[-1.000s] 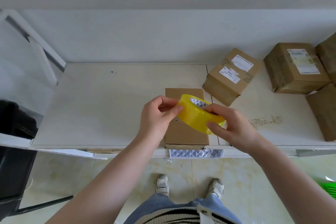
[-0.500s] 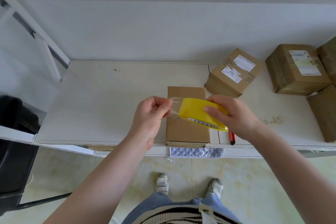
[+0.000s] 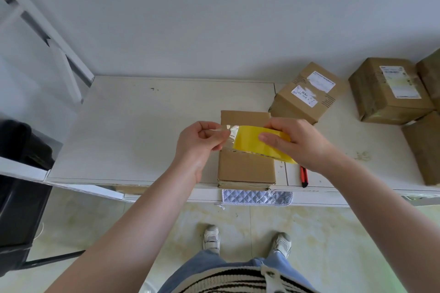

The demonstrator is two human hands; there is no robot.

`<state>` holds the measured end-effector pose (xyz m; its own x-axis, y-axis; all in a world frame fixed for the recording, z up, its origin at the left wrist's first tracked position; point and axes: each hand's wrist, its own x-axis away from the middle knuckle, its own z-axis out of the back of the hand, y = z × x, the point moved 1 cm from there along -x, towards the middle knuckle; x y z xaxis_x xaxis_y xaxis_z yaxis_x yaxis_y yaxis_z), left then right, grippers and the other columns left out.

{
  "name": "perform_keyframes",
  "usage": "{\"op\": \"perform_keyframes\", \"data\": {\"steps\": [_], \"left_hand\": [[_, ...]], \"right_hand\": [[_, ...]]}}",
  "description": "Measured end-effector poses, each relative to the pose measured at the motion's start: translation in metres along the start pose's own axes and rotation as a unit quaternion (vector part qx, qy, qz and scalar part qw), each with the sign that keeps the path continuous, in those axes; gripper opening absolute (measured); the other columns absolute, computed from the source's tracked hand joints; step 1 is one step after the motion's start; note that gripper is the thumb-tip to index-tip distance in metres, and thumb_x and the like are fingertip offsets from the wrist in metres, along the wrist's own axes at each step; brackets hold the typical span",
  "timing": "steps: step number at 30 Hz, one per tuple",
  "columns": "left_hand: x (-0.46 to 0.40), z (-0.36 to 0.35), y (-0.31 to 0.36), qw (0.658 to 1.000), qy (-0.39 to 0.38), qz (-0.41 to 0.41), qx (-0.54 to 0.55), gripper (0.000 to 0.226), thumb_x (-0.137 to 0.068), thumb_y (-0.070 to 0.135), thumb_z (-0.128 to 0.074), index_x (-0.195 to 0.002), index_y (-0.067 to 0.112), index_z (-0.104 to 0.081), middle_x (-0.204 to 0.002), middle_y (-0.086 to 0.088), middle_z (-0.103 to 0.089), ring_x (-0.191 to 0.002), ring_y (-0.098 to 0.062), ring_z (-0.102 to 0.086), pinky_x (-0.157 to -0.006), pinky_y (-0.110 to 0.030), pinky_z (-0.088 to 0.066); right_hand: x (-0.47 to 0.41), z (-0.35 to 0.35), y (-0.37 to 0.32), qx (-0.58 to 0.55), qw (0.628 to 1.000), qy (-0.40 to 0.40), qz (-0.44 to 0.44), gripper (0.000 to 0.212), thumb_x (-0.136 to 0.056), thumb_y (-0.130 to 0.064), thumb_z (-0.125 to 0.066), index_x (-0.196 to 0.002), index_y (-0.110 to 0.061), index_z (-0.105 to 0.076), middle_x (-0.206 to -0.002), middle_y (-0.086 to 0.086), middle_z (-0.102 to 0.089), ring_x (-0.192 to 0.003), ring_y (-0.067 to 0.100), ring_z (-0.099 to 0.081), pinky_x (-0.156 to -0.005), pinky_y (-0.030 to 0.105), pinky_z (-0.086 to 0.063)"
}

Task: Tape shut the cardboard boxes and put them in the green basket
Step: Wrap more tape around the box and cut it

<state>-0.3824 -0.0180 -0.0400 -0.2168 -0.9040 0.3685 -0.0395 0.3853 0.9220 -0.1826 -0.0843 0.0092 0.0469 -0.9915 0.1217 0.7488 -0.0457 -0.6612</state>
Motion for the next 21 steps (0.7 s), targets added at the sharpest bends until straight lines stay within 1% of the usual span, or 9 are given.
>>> {"op": "perform_keyframes", "data": {"steps": [3, 6, 8, 10, 12, 15, 18, 21], "left_hand": [[-0.006, 0.006, 0.008, 0.999, 0.02, -0.048, -0.009, 0.023, -0.077, -0.005, -0.075, -0.085, 0.01, -0.06, -0.05, 0.007, -0.059, -0.049, -0.009, -0.057, -0.055, -0.017, -0.049], [-0.01, 0.013, 0.012, 0.997, 0.007, -0.075, -0.002, 0.025, -0.075, -0.004, -0.077, -0.086, 0.011, -0.059, -0.052, 0.006, -0.061, -0.051, -0.01, -0.056, -0.056, -0.018, -0.05], [-0.011, 0.018, 0.008, 0.997, 0.016, -0.071, 0.001, 0.025, -0.075, -0.004, -0.077, -0.085, 0.011, -0.059, -0.051, 0.006, -0.06, -0.049, -0.01, -0.056, -0.055, -0.018, -0.049], [-0.019, 0.027, 0.0, 0.996, 0.057, -0.061, 0.011, 0.026, -0.075, -0.004, -0.078, -0.083, 0.01, -0.057, -0.051, 0.003, -0.056, -0.047, -0.011, -0.054, -0.053, -0.018, -0.048], [-0.031, 0.035, -0.011, 0.995, 0.089, -0.036, 0.014, 0.027, -0.075, -0.006, -0.077, -0.081, 0.01, -0.056, -0.054, -0.003, -0.054, -0.045, -0.011, -0.052, -0.051, -0.018, -0.047], [-0.045, 0.037, -0.039, 0.995, 0.098, 0.008, -0.009, 0.028, -0.076, -0.004, -0.077, -0.079, 0.011, -0.054, -0.055, -0.004, -0.056, -0.043, -0.009, -0.051, -0.049, -0.016, -0.044], [-0.054, 0.032, -0.065, 0.994, 0.107, 0.034, -0.008, 0.026, -0.077, -0.003, -0.078, -0.079, 0.011, -0.055, -0.05, 0.004, -0.058, -0.042, -0.007, -0.052, -0.052, -0.017, -0.047], [-0.064, 0.029, -0.079, 0.992, 0.115, 0.05, 0.006, 0.026, -0.077, 0.0, -0.079, -0.079, 0.012, -0.056, -0.048, 0.009, -0.057, -0.043, -0.006, -0.054, -0.055, -0.017, -0.052]], "right_hand": [[-0.011, 0.003, 0.009, -0.004, 0.999, -0.004, -0.037, 0.063, -0.074, -0.072, -0.037, -0.085, -0.018, -0.067, -0.07, 0.003, -0.06, -0.063, 0.017, -0.055, -0.057, 0.03, -0.042], [-0.023, 0.011, 0.023, 0.088, 0.993, -0.006, -0.082, 0.08, -0.063, -0.085, -0.034, -0.076, -0.014, -0.066, -0.063, 0.005, -0.052, -0.057, 0.015, -0.048, -0.055, 0.03, -0.035], [-0.029, 0.019, 0.029, 0.133, 0.987, -0.019, -0.091, 0.088, -0.057, -0.092, -0.033, -0.073, -0.01, -0.063, -0.056, -0.001, -0.044, -0.052, 0.012, -0.041, -0.054, 0.03, -0.032], [-0.035, 0.026, 0.028, 0.14, 0.985, -0.032, -0.095, 0.092, -0.056, -0.095, -0.035, -0.067, -0.007, -0.057, -0.048, -0.008, -0.035, -0.044, 0.007, -0.033, -0.05, 0.027, -0.028], [-0.042, 0.026, 0.025, 0.158, 0.981, -0.039, -0.102, 0.086, -0.061, -0.093, -0.038, -0.061, -0.008, -0.053, -0.048, -0.008, -0.036, -0.044, 0.01, -0.035, -0.048, 0.025, -0.027], [-0.05, 0.012, 0.02, 0.203, 0.969, -0.052, -0.128, 0.067, -0.077, -0.079, -0.048, -0.055, -0.015, -0.041, -0.051, -0.001, -0.035, -0.045, 0.016, -0.036, -0.048, 0.026, -0.027], [-0.055, -0.001, 0.019, 0.212, 0.963, -0.046, -0.158, 0.065, -0.08, -0.073, -0.053, -0.054, -0.017, -0.034, -0.047, -0.004, -0.029, -0.044, 0.016, -0.034, -0.047, 0.026, -0.027], [-0.058, -0.004, 0.018, 0.206, 0.962, -0.037, -0.173, 0.064, -0.081, -0.071, -0.054, -0.053, -0.017, -0.035, -0.045, -0.004, -0.031, -0.043, 0.016, -0.036, -0.047, 0.025, -0.027]]}}
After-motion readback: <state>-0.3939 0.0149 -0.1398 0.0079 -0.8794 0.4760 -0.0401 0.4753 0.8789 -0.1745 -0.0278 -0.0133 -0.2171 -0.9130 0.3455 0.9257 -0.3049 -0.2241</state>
